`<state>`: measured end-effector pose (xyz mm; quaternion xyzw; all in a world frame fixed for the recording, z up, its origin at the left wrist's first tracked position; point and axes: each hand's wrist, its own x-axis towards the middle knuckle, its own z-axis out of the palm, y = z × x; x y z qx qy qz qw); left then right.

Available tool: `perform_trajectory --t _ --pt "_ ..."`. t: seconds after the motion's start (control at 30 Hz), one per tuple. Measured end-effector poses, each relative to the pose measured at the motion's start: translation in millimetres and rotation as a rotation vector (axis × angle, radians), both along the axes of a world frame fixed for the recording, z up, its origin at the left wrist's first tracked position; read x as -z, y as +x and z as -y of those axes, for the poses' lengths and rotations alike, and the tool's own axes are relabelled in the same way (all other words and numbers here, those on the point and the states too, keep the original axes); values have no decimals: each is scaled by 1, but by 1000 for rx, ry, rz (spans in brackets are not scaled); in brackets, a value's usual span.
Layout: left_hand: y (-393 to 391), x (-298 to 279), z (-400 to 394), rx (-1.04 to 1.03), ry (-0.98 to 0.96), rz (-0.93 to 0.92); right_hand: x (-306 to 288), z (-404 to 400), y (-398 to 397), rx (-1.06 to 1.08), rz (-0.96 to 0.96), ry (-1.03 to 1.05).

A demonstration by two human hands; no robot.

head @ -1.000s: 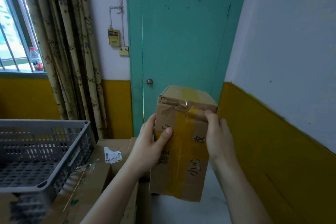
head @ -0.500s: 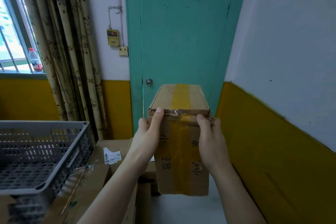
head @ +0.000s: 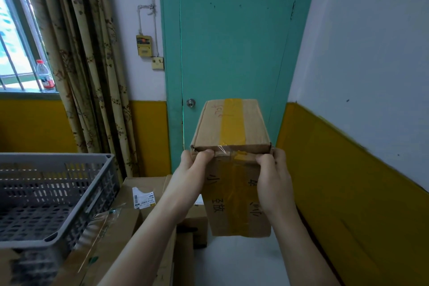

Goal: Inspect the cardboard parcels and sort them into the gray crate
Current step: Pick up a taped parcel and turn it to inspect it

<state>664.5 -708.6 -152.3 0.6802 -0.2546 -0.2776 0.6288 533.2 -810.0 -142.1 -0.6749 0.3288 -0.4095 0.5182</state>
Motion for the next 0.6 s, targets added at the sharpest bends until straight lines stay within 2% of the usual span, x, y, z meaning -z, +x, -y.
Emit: perform_trajectory --t 0.3,0.6 --pt "1 2 2 3 -21 -17 5 4 2 -8 35 22" --pt "2 5 4 23 -17 6 3 9 5 5 -1 -58"
